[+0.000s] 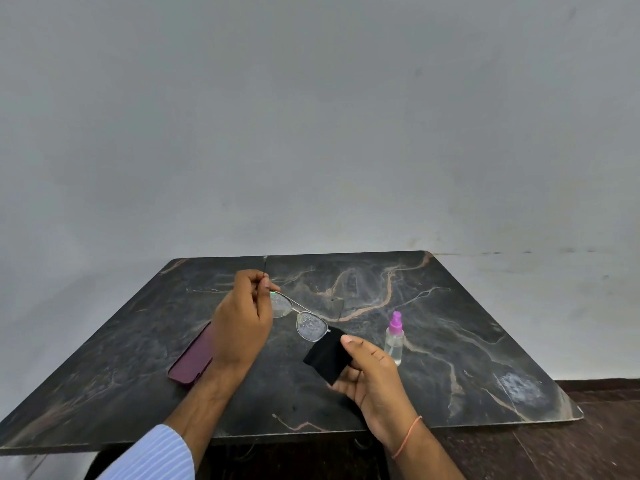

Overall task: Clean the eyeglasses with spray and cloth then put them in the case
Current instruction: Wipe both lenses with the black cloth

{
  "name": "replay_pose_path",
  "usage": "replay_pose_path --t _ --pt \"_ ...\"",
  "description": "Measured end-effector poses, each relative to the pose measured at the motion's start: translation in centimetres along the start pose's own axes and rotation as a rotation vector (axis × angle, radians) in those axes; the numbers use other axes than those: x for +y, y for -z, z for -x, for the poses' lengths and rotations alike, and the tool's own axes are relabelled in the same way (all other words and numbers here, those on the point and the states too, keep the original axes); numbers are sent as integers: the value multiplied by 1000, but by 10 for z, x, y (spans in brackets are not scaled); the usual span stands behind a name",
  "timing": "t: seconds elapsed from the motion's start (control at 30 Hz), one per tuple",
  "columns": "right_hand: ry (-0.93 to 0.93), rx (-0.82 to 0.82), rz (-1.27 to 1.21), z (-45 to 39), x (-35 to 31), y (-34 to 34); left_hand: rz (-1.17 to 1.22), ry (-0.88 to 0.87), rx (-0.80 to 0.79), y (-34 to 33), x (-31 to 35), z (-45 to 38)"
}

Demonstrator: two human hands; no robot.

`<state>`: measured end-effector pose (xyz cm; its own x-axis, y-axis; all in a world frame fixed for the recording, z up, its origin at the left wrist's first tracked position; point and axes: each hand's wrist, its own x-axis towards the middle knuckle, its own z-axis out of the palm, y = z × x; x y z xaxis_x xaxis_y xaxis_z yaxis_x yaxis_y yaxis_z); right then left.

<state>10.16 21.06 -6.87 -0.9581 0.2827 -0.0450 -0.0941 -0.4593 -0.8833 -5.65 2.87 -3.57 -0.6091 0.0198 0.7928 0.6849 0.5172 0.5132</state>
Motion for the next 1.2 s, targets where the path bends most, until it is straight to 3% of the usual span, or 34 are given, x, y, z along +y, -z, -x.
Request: replay_pose_path --t 0.27,0.47,0.73,1.03,1.2 --pt "9 -167 -10 -15 -2 8 85 67 1 -14 7 31" --pt "5 -176 22 -20 2 7 205 165 4 -17 -2 41" --pt "7 -32 -28 -32 9 8 654 276 -352 -4 -13 53" --pt "14 -13 48 -32 13 6 789 246 -516 5 -13 68" --pt "27 20 56 -34 15 6 714 250 -594 2 -14 66"
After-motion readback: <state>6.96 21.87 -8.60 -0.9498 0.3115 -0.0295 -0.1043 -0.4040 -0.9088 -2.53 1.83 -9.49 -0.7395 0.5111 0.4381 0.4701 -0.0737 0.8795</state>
